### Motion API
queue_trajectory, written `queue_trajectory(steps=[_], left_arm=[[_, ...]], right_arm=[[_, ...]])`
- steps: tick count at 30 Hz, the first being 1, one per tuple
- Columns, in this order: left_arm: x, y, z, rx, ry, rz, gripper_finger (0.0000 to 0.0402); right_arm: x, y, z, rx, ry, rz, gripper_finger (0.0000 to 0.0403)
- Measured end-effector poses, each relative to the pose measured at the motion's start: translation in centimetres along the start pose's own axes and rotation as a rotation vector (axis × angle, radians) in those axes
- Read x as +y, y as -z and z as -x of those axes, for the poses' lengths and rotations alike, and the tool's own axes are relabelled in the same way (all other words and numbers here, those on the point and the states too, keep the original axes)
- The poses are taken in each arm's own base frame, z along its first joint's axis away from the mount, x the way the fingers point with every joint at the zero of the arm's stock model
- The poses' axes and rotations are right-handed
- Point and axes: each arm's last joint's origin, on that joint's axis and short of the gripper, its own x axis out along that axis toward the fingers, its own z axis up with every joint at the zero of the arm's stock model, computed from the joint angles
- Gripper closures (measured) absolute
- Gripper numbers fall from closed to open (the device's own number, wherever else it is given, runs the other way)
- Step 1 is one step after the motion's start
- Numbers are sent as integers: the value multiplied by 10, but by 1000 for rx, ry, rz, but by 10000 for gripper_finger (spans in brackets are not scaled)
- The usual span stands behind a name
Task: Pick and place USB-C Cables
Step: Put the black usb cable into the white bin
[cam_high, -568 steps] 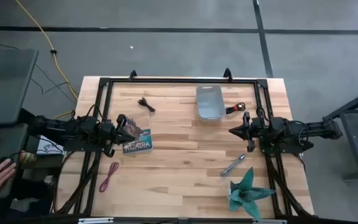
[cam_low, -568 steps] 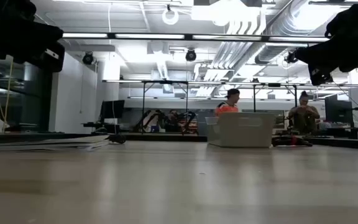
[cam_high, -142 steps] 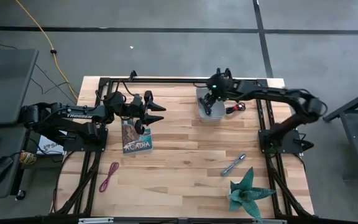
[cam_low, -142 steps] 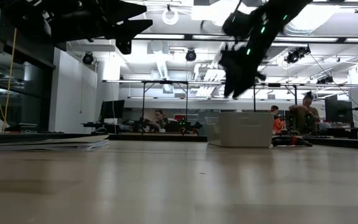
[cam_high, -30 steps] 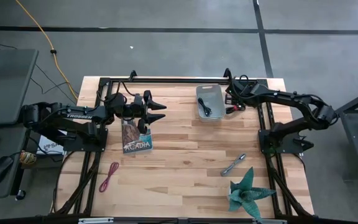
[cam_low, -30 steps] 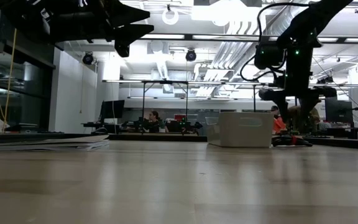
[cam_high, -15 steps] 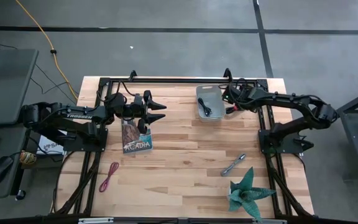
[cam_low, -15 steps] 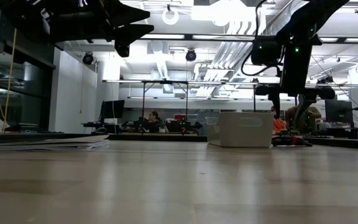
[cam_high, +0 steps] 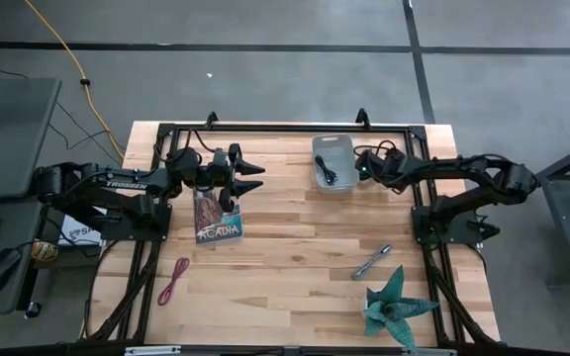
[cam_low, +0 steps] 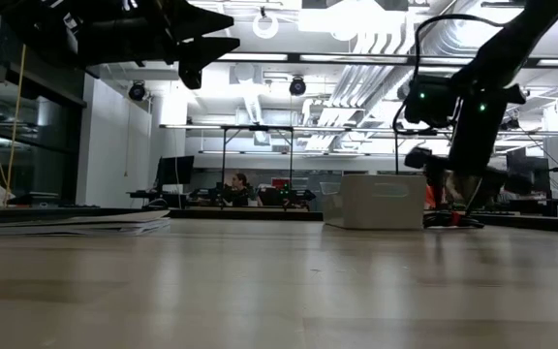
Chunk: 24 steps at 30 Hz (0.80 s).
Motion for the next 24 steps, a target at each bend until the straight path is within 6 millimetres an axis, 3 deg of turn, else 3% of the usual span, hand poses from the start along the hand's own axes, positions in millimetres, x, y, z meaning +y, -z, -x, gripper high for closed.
queue_trajectory(steps=[15,24], left_arm=[[0,0,0,1,-6,2,231],[0,0,0,2,-6,4,231]], right_arm=[[-6,3,-5,15,16,11,199],[-1,14,-25,-4,35,26,199]])
